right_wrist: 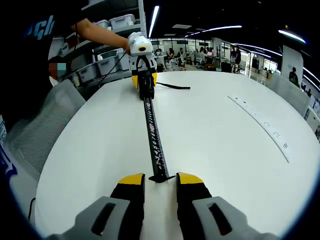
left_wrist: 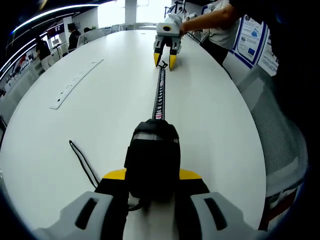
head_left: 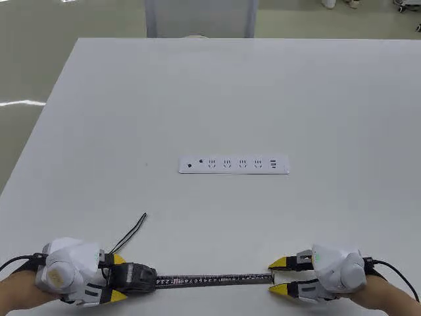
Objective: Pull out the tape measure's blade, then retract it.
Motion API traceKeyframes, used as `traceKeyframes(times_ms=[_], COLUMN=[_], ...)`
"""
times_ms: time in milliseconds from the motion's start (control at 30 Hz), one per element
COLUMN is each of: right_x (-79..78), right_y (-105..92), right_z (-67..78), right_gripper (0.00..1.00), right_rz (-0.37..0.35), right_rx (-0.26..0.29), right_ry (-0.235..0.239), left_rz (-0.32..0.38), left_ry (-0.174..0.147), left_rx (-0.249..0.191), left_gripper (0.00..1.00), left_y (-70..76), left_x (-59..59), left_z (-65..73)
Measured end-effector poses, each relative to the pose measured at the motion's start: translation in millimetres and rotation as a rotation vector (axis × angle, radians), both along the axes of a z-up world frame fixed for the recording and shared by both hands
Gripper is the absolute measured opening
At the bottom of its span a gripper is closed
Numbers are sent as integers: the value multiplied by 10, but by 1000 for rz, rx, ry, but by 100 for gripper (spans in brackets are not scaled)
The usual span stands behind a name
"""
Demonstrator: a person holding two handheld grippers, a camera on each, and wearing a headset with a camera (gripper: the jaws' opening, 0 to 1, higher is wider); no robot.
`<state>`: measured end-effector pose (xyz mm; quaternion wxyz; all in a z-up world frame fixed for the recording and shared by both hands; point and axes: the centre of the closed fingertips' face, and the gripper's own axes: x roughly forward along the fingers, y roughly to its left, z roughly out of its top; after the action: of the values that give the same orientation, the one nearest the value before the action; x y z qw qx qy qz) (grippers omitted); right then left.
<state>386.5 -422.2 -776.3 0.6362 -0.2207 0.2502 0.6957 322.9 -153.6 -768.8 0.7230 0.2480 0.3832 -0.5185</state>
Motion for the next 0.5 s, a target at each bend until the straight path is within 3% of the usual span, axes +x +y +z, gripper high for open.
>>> traceKeyframes(times_ms=[500], right_x=[16], right_y=[-79], right_z=[93], right_gripper=[38], right_rz=[-72], right_rx=[-27], right_ry=[1], left_rz=[-5], left_ry=[-20], left_rx=[0], left_gripper=[33], left_y=[-28], left_x=[16], left_z=[25])
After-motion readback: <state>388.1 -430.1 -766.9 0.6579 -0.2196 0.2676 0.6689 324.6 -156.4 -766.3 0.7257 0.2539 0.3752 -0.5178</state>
